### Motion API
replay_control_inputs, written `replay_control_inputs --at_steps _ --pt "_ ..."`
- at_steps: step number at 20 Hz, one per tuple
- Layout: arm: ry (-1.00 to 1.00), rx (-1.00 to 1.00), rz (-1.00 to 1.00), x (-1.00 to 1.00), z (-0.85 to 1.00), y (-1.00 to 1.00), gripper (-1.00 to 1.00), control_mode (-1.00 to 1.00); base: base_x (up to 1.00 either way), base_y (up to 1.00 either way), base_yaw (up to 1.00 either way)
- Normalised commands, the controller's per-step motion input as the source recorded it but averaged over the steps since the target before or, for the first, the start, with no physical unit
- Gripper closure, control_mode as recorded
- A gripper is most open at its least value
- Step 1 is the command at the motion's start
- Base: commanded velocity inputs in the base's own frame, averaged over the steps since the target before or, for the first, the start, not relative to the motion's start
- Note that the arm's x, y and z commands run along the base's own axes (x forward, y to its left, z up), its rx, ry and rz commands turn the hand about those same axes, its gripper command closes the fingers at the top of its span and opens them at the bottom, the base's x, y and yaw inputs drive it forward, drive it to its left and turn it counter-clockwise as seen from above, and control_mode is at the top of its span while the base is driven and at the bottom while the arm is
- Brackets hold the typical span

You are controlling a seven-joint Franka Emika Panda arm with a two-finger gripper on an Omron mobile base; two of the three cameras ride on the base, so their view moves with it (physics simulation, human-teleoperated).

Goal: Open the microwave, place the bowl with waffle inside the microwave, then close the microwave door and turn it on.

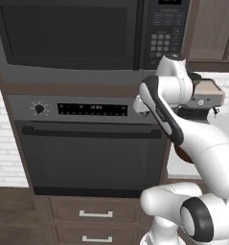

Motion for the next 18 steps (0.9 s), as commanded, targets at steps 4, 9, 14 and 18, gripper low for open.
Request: replay_control_inputs --at_steps 4,9,14,18 --pt "0.0 0.0 0.0 0.0 0.0 0.0 -1.0 1.0 -0.01 0.0 0.0" --pt "-0.12 0.0 0.01 -0.67 0.0 0.04 -1.0 -1.0 -0.03 0.0 0.0" --pt "-0.5 -0.08 -0.03 -0.55 0.81 0.74 -1.0 -1.0 0.0 0.0 0.0" --pt "-0.62 -0.11 -0.08 -0.02 1.0 0.67 -1.0 -1.0 0.0 0.0 0.0"
